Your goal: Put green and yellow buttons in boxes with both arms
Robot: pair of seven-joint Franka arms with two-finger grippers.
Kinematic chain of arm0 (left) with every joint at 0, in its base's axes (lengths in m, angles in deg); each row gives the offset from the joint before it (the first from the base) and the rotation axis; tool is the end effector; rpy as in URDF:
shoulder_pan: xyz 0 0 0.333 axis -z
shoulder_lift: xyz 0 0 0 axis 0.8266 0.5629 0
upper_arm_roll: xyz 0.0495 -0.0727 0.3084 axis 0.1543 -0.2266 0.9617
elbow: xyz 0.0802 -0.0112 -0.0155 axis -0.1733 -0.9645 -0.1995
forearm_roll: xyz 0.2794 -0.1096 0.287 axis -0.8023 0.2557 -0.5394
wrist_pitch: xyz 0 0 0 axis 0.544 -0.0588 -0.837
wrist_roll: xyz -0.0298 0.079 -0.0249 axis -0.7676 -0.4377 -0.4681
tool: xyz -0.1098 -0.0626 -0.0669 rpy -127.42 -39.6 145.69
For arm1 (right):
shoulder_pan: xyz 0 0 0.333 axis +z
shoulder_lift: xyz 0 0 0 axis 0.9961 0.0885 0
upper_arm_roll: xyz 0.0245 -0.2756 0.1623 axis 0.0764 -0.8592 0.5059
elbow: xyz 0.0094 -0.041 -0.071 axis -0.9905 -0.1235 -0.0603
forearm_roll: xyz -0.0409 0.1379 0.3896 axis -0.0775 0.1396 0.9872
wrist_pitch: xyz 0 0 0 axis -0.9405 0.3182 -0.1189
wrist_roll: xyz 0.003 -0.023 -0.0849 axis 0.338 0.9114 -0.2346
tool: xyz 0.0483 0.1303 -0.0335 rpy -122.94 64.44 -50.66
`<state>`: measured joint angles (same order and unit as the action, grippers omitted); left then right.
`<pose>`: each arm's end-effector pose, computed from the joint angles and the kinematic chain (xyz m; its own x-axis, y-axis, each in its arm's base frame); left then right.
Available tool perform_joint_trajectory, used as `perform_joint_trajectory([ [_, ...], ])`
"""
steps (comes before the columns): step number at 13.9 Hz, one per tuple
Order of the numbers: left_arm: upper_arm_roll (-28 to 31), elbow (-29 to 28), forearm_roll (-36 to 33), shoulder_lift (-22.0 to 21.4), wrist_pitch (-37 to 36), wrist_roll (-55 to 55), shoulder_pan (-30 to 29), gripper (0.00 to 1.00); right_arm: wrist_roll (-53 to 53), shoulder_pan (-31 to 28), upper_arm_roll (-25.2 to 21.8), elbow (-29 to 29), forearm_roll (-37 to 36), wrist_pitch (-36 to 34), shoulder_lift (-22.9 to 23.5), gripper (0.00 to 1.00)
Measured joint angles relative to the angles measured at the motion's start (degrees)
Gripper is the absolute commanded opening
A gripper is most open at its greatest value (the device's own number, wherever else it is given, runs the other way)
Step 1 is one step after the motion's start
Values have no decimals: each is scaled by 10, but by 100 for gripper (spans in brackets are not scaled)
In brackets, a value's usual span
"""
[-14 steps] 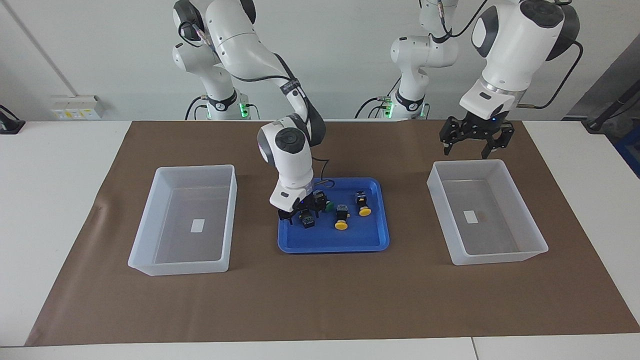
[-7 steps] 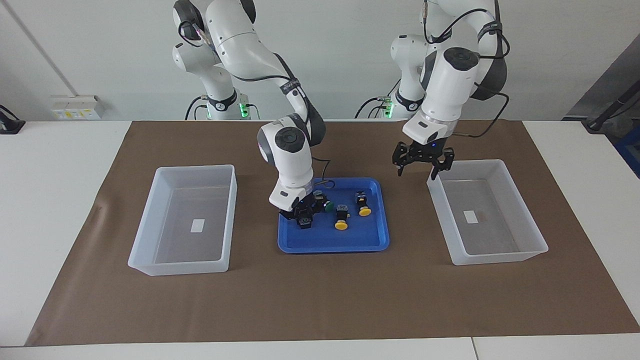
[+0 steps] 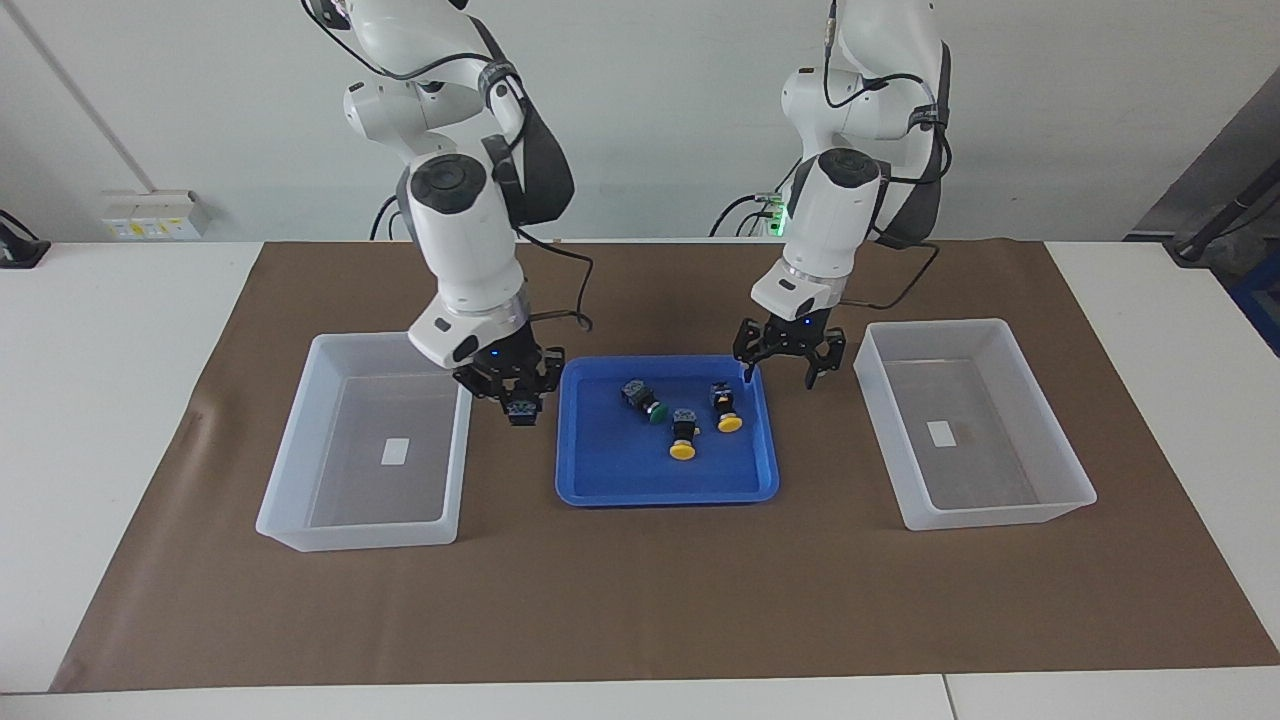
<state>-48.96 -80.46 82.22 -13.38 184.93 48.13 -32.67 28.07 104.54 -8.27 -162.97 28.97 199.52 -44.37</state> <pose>0.5328 -0.2523 0.3467 0.9562 -0.1391 0.2577 -0.1632 -0.9838 0.0744 0.6524 0.1878 0.4273 0.9938 0.0162 0.1102 0.0226 -0.9981 -0.0574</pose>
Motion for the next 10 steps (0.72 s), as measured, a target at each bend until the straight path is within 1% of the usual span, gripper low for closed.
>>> perform_joint_trajectory([
  [4,0,-4,0,49,56,-49,29,100,-119,-87,-1,-20,0,40,8,0],
  [7,0,-4,0,76,70,-69,45,100,-179,-132,-1,-56,0,107,21,0],
  [8,0,-4,0,82,70,-79,49,86,-190,-141,-1,-69,0,136,28,0],
  [10,0,-4,0,91,71,-107,59,36,-200,-151,-1,-96,0,190,43,0],
])
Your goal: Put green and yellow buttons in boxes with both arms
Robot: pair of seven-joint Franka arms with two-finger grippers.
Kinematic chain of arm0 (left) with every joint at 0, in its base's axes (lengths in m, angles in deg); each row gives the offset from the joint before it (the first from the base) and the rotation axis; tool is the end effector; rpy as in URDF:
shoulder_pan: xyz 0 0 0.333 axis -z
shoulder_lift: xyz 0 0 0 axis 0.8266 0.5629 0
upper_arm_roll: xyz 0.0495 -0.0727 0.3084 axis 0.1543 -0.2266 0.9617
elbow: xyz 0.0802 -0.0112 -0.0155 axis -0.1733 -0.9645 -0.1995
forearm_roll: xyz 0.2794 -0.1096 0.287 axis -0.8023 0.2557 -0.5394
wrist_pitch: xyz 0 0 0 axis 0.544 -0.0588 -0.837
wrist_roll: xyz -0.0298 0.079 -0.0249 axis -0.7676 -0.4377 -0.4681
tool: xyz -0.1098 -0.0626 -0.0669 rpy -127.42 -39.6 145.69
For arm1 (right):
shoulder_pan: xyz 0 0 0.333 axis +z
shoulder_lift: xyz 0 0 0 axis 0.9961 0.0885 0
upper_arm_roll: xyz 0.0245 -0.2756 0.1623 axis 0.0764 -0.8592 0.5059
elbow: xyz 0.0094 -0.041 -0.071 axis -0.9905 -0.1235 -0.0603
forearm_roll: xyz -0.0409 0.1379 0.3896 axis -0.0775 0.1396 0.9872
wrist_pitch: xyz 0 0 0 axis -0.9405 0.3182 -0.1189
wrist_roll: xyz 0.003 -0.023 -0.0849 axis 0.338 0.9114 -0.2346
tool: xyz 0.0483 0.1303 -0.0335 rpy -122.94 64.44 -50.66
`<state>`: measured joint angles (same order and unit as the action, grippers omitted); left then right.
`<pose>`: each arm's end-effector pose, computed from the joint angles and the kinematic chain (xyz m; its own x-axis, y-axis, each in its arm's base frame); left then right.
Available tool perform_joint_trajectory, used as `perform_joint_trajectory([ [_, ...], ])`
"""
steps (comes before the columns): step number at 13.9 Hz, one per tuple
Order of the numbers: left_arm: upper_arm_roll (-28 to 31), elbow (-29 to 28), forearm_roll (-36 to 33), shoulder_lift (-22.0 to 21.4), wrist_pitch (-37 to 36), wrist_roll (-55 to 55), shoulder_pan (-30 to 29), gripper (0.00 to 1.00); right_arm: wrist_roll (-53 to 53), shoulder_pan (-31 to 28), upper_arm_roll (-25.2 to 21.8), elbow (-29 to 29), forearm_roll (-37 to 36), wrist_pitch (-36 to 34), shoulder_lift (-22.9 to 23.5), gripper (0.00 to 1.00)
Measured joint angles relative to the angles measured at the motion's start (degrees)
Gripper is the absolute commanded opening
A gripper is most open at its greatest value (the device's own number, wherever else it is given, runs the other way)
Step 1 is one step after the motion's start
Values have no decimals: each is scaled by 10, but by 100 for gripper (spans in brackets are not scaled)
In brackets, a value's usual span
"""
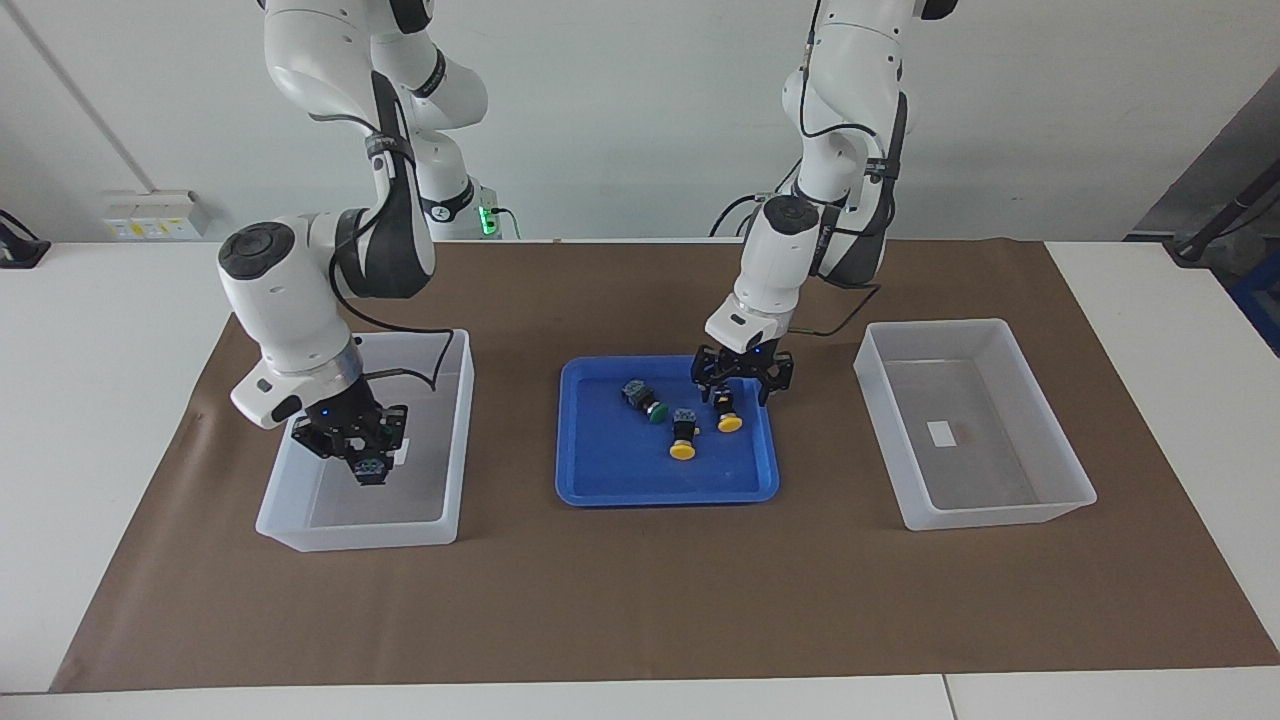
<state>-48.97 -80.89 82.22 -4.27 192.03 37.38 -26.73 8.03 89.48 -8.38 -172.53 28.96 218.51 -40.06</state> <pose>0.5101 -0.3103 0.2637 0.9782 -0.0575 0.1996 -0.0804 -0.9909 0.1084 0.6844 0.0070 0.3276 0.9733 0.0932 0.2096 0.0940 -0.9956 0.0062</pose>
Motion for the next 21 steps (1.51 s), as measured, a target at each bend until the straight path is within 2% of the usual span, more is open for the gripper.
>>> perform_joint_trajectory([
  [2,0,0,0,4,0,-30,8,0,-5,-4,0,-21,0,36,12,0],
  [3,0,0,0,4,0,-42,9,0,-13,-7,0,-28,0,46,17,0],
  [5,1,1,0,4,0,-51,9,0,-41,-17,0,-36,0,56,25,10],
  [6,3,3,0,3,0,-52,9,0,-54,-22,0,-39,0,57,27,29],
  [8,9,11,0,-5,-6,-54,6,0,-72,-33,0,-44,1,60,28,95],
  [9,14,21,0,-14,-21,-54,-2,0,-73,-35,0,-46,1,63,28,100],
  [12,19,76,0,-49,-94,-32,-62,0,-73,-33,4,-47,1,67,27,100],
  [14,21,115,-1,-57,-125,17,-110,0,-69,-27,9,-42,2,60,12,100],
  [18,21,176,0,-35,-127,148,-202,0,-7,15,12,-2,2,-56,-49,100],
  [21,20,189,0,-17,-126,235,-250,0,9,36,26,26,19,-116,-82,100],
])
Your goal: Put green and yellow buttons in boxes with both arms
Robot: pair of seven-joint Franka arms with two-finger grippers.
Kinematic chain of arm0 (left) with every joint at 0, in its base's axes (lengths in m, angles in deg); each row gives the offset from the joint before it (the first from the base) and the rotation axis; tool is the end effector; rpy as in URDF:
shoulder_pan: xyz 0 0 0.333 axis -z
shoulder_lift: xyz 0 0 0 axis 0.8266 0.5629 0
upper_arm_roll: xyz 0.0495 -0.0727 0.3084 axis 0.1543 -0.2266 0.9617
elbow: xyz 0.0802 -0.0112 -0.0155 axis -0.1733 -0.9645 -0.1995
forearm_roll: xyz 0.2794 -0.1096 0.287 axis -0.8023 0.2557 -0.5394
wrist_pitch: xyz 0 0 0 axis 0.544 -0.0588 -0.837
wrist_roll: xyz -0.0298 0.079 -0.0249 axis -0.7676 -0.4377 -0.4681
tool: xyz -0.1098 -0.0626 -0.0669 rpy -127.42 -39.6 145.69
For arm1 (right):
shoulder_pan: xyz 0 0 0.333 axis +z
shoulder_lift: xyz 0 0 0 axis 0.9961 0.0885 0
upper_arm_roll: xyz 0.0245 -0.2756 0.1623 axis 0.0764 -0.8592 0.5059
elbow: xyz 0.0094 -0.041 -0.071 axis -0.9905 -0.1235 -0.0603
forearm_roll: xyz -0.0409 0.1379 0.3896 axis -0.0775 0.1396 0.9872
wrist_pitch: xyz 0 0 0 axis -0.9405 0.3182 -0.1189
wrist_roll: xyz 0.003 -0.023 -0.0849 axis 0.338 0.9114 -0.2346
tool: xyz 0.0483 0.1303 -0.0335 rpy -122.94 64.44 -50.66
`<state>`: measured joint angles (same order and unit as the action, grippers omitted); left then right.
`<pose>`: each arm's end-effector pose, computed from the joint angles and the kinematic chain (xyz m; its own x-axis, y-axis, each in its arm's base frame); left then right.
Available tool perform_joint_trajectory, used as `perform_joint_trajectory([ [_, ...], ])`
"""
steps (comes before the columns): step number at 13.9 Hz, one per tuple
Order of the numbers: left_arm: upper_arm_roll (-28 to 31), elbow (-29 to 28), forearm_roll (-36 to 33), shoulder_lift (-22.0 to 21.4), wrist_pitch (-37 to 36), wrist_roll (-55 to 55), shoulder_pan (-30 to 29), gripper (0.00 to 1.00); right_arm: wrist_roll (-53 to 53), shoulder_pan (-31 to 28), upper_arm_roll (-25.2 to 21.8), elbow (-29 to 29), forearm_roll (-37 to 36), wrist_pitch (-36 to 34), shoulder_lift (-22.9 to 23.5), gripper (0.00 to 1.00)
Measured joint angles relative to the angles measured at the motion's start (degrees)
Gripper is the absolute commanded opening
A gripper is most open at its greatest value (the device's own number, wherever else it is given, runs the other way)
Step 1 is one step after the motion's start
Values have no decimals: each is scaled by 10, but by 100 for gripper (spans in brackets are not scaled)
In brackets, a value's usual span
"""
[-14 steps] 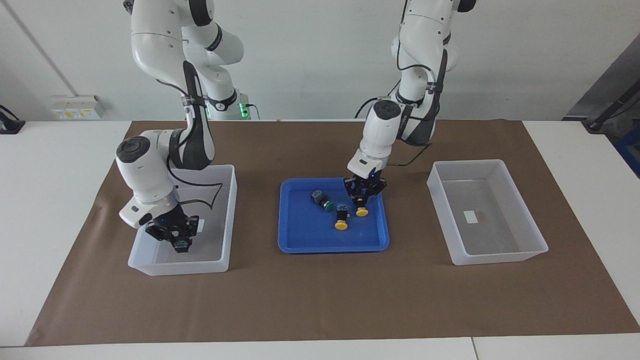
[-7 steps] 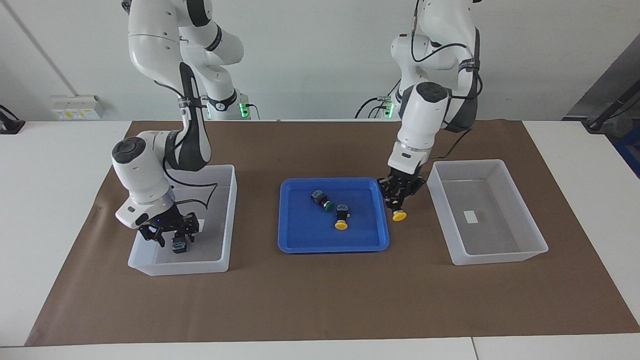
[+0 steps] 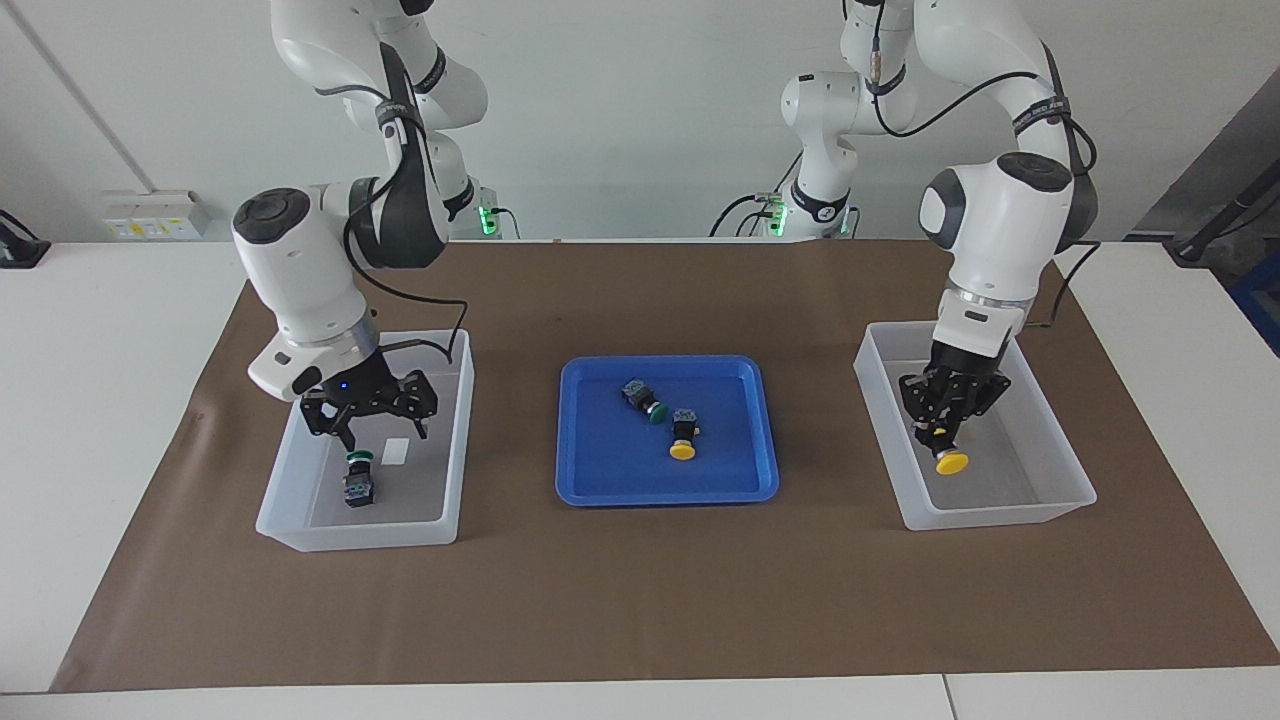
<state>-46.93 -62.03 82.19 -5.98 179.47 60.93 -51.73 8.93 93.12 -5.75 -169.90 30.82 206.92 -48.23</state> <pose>0.6675 -0.0495 0.4183 0.9330 -0.0054 0.3598 -0.0134 -0.9997 0.0197 0.6600 0.0815 0.4238 0.9658 0.1659 0.1993 0.1795 -0.9823 -0.0525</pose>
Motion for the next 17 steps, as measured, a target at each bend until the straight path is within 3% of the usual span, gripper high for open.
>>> perform_joint_trajectory([
  [5,-1,-17,9,24,13,57,-53,0,12,40,73,-3,33,9,1,100],
  [11,-9,-55,39,48,70,61,-62,0,86,156,75,-63,35,141,43,100],
  [17,-15,-48,41,113,149,61,-57,0,97,194,75,-118,35,204,64,100],
])
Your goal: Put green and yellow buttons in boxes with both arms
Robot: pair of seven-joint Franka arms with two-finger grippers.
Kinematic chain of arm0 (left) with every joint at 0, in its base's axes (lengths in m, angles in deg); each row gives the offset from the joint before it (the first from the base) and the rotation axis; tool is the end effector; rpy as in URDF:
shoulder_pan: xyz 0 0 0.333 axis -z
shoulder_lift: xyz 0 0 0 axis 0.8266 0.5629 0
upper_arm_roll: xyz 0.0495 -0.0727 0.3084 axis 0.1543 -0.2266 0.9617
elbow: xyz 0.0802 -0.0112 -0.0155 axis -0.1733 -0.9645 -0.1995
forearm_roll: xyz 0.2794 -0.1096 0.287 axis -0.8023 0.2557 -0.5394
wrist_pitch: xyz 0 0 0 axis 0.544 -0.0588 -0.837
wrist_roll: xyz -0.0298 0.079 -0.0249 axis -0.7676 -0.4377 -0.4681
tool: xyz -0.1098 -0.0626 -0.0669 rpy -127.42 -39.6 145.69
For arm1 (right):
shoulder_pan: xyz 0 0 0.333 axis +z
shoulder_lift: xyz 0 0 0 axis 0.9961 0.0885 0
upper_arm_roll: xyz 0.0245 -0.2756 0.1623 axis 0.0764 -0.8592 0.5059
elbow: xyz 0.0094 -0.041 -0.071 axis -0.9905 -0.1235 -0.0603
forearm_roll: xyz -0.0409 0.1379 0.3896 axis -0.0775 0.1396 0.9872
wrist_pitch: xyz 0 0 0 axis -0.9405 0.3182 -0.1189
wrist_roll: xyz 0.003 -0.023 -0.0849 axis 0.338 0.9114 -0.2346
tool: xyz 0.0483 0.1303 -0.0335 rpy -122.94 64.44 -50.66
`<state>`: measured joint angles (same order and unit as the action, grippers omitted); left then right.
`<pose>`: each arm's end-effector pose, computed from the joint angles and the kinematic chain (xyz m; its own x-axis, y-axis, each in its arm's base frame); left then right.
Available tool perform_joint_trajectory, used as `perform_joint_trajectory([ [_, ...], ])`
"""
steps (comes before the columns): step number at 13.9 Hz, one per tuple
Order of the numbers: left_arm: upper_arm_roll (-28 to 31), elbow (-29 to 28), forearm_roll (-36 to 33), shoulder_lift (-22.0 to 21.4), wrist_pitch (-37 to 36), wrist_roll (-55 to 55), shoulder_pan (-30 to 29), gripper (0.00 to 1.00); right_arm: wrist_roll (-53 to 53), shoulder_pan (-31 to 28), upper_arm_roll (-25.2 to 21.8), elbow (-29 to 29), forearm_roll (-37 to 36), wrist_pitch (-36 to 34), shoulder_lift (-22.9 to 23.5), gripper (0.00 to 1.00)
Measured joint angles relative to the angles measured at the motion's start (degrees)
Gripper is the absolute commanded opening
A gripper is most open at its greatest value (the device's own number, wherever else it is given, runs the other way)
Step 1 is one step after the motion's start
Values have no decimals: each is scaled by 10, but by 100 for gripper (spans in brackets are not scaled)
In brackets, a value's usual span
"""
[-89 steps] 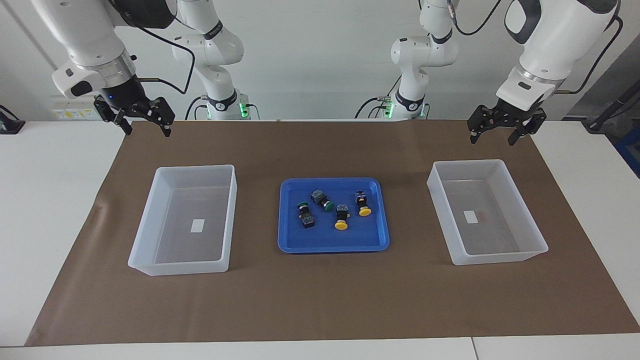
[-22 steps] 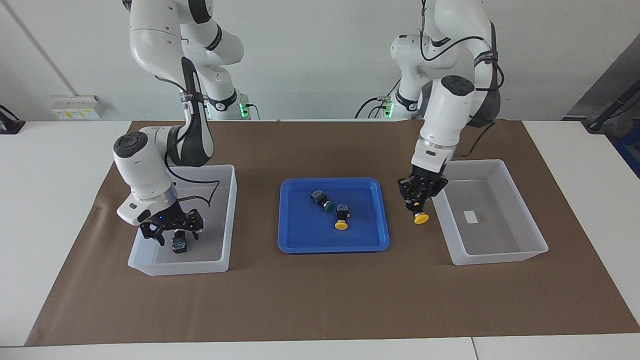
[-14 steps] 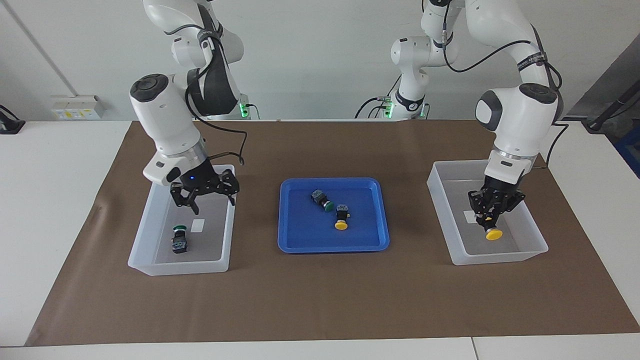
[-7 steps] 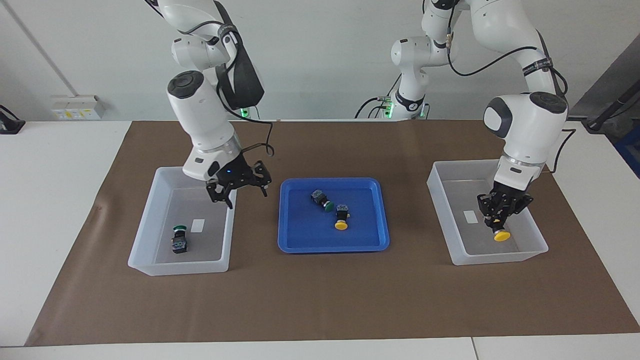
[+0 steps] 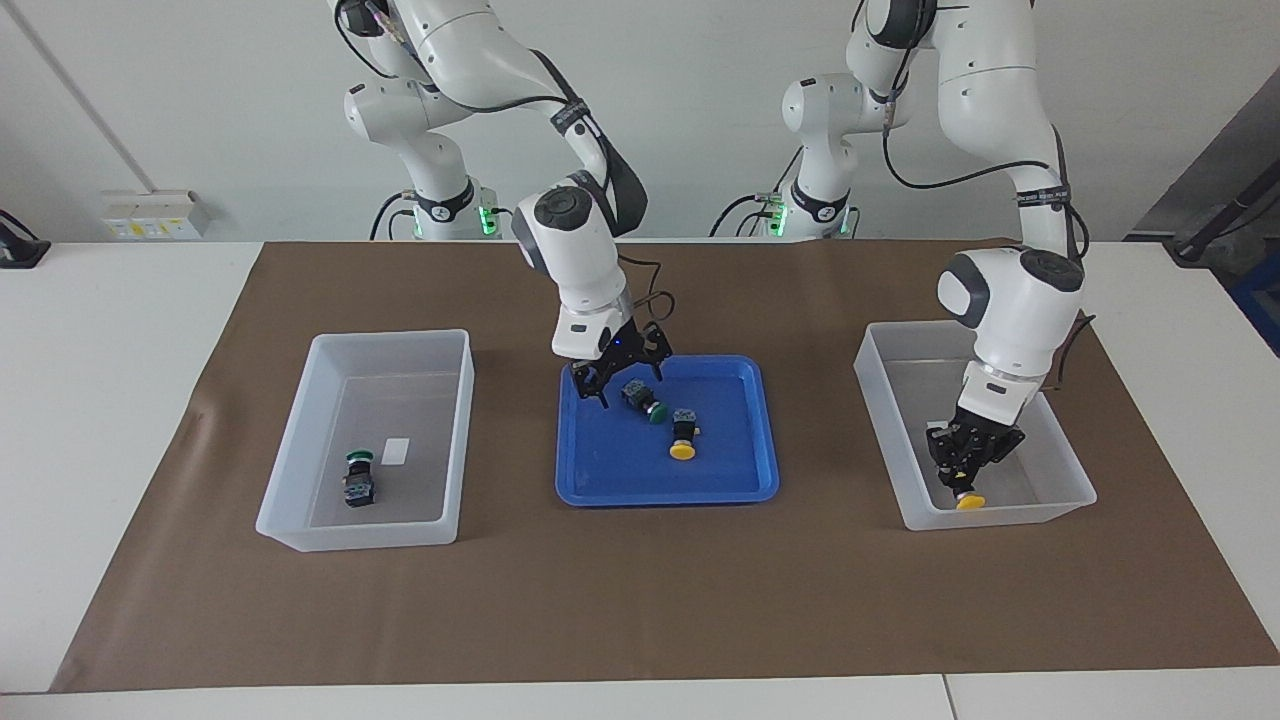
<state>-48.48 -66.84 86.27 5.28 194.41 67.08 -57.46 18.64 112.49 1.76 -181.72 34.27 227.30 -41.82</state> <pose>0.6762 0.0008 0.2773 0.9394 0.0237 0.3420 0.0088 -0.9990 0.0449 0.5474 0.3598 0.2881 0.9072 0.3630 0.2125 0.3979 -0.9044 -0.1539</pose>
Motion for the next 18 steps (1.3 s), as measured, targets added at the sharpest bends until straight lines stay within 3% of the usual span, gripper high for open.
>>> perform_joint_trajectory([
  [1,0,3,0,6,1,0,0,16,0,6,0,-4,0,13,7,100],
  [3,0,7,0,8,1,0,0,84,0,15,0,-8,0,42,28,100],
  [4,0,7,0,8,1,0,0,100,0,17,0,-8,0,51,39,100],
  [10,0,19,0,-16,-30,0,0,100,0,17,-2,-8,0,53,53,100],
  [11,0,22,0,-30,-51,0,0,100,0,17,-2,-8,0,53,52,82],
  [12,0,24,0,-45,-71,0,0,100,0,17,-2,-8,0,52,52,28],
  [13,-1,27,0,-61,-92,0,1,100,0,17,-3,-8,0,51,51,0],
  [16,-3,43,2,-91,-141,-3,24,100,4,15,-5,-7,0,40,46,0],
  [18,-4,43,3,-92,-136,-23,62,100,10,13,-6,-2,0,18,38,0],
])
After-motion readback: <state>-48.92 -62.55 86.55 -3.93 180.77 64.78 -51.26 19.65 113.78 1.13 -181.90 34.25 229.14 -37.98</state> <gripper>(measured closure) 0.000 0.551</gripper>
